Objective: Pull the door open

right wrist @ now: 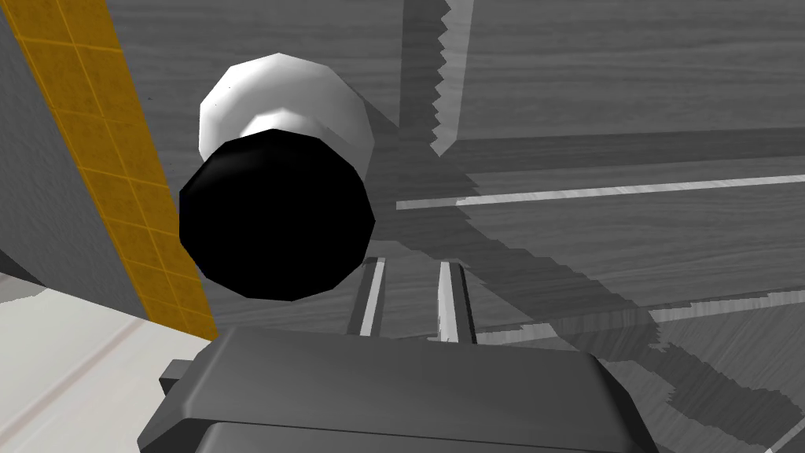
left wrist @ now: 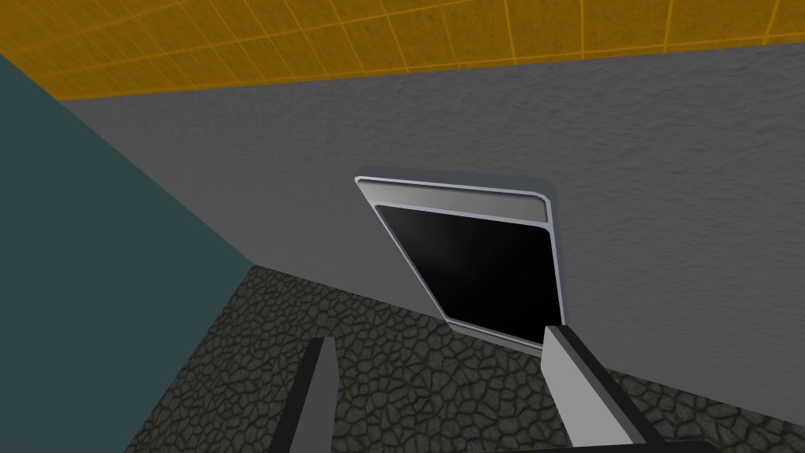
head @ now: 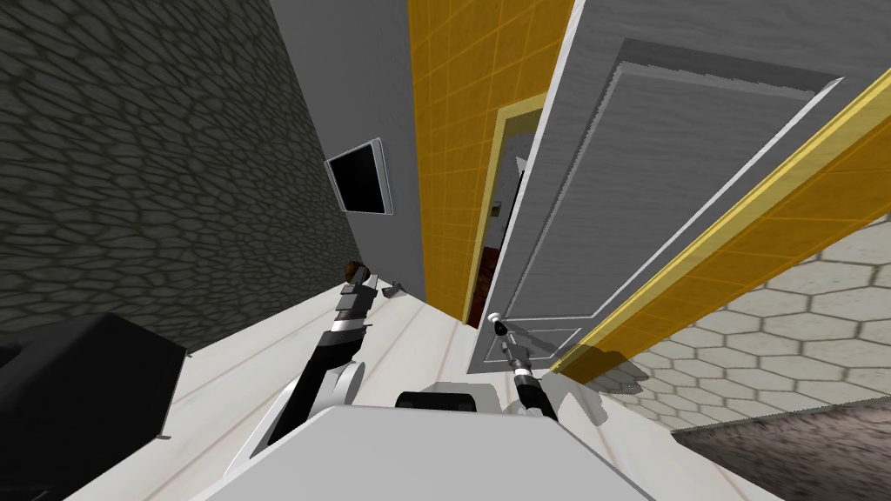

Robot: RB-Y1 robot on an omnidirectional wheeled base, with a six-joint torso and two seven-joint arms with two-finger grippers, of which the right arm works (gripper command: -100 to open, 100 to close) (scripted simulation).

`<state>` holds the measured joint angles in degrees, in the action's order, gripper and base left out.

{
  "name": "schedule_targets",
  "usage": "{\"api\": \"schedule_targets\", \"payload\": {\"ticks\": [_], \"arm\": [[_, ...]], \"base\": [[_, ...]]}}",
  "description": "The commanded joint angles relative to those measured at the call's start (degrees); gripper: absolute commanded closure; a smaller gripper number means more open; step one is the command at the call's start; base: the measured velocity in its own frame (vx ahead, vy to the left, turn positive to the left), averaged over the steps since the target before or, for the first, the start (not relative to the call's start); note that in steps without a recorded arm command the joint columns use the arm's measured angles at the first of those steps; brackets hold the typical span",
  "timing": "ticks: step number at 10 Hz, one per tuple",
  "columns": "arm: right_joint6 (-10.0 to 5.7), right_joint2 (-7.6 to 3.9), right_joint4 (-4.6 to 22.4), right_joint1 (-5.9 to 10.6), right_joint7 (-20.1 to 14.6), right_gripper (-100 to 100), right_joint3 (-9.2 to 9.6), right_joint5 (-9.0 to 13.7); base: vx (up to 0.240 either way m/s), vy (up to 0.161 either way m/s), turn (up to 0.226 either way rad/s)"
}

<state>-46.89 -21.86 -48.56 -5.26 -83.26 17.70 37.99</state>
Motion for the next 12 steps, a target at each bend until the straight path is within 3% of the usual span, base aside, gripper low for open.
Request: {"api": "schedule_targets", "payload": {"ticks": [1, 3, 4, 5, 6, 8, 9, 12], "arm": [[1.79, -0.35, -1.39, 0.76, -0.24, -100, -0.19, 0.4], [2.39, -0.58, -1.6, 0.96, -0.36, -100, -0.32, 0.58], [4.11, -1.23, -2.19, 1.54, -0.72, -100, -0.68, 1.08], [4.11, -1.23, -2.19, 1.54, -0.72, -100, -0.68, 1.08], [5.37, -1.71, -2.61, 1.96, -0.99, -100, -0.95, 1.45], [5.63, -2.25, -1.69, 1.19, -1.03, -100, -1.35, 1.69], [5.63, -2.25, -1.69, 1.19, -1.03, 100, -1.35, 1.69], [5.63, -2.25, -1.69, 1.19, -1.03, 100, -1.35, 1.69]], "base": [[0.018, 0.044, -0.043], [0.0, 0.041, -0.002], [0.016, 0.047, 0.002], [0.023, 0.04, -0.001], [0.021, 0.042, -0.012], [0.006, 0.015, -0.011], [0.011, -0.018, 0.006], [-0.002, 0.002, 0.0]]}}
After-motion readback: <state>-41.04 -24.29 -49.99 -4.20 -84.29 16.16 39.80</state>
